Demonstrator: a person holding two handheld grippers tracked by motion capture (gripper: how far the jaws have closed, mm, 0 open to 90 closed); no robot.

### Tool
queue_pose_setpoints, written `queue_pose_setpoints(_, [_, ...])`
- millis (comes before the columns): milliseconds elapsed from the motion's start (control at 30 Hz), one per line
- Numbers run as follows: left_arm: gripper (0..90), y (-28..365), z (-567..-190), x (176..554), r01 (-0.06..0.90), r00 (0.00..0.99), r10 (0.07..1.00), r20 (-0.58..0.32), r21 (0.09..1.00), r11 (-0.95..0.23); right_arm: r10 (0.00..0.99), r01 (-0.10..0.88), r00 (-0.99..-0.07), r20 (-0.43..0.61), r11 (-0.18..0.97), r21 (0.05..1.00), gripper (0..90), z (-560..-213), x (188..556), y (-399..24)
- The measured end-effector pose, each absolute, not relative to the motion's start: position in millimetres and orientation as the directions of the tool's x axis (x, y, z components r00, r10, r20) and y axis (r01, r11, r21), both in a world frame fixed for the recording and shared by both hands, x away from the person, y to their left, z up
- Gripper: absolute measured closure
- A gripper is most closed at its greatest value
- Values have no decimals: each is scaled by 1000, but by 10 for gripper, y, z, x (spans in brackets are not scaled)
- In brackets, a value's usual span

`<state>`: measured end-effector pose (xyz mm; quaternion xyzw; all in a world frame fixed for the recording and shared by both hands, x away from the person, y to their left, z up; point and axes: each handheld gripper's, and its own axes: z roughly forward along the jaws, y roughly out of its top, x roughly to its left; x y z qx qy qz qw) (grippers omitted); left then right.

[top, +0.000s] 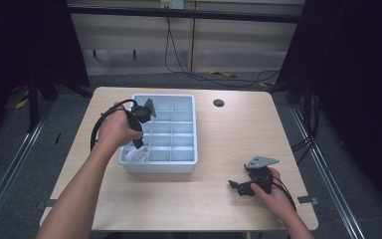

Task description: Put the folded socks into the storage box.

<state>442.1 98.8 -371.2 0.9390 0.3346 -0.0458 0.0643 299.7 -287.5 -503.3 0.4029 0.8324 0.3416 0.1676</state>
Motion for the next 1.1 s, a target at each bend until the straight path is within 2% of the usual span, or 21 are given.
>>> queue_pose_setpoints(800, [900, 916, -4131, 4396, 635, 767, 618, -170, 62, -770, 786, 558, -619, -3, 442, 703, 100, -5033, 2995, -2875])
queue_pose_setpoints(1100, [900, 862, -4257, 4352, 635, 768, 630, -113, 3, -773, 784, 557, -621, -3, 444, 702, 100, -5032, 2994, -2874])
